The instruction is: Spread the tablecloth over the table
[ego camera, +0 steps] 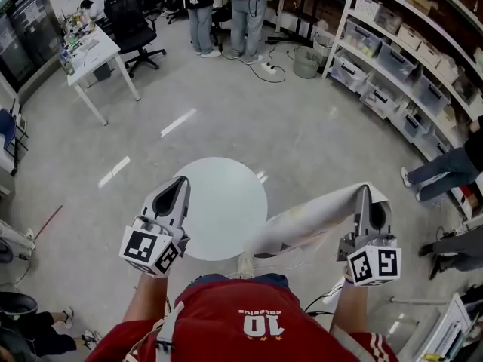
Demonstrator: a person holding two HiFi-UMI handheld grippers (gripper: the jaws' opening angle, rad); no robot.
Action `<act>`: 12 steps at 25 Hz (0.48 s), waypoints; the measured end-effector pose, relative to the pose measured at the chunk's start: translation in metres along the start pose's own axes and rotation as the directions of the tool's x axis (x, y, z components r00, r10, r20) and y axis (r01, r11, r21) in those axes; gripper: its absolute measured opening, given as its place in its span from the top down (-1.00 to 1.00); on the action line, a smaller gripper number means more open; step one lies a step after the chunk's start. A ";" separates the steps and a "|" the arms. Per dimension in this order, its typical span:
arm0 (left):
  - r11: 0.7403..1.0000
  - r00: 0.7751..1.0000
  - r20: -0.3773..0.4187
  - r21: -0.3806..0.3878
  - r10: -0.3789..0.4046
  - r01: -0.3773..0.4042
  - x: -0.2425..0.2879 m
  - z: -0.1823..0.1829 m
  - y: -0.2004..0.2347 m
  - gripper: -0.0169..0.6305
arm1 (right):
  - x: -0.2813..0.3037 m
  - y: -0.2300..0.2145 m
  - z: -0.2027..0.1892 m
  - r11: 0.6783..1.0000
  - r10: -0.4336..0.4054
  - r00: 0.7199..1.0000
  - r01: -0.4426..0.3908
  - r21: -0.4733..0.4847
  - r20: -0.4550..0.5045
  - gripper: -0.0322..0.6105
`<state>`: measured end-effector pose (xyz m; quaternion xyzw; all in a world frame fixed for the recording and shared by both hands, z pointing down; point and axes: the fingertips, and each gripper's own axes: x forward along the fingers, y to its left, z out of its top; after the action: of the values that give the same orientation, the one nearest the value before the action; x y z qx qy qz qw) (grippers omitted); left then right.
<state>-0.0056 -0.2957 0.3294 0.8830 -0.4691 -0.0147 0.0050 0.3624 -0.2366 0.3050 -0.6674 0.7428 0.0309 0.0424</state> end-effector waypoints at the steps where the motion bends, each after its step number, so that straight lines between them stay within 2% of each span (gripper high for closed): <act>1: 1.000 1.000 0.001 0.003 0.004 -0.004 0.011 0.002 0.001 0.94 | 0.011 -0.008 0.002 1.000 -0.001 1.000 0.001 -0.004 0.002 0.86; 6: 1.000 1.000 -0.025 -0.002 0.014 -0.014 0.052 -0.004 0.009 0.94 | 0.071 -0.042 0.005 0.999 -0.018 1.000 0.018 -0.031 -0.006 0.86; 12: 0.999 0.998 -0.047 -0.025 0.039 -0.040 0.063 -0.016 0.039 0.94 | 0.141 -0.046 -0.003 0.999 -0.039 0.999 0.039 -0.024 -0.003 0.86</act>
<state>-0.0026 -0.3700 0.3449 0.8736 -0.4859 -0.0001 0.0278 0.3934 -0.3808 0.2938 -0.6822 0.7294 0.0377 0.0339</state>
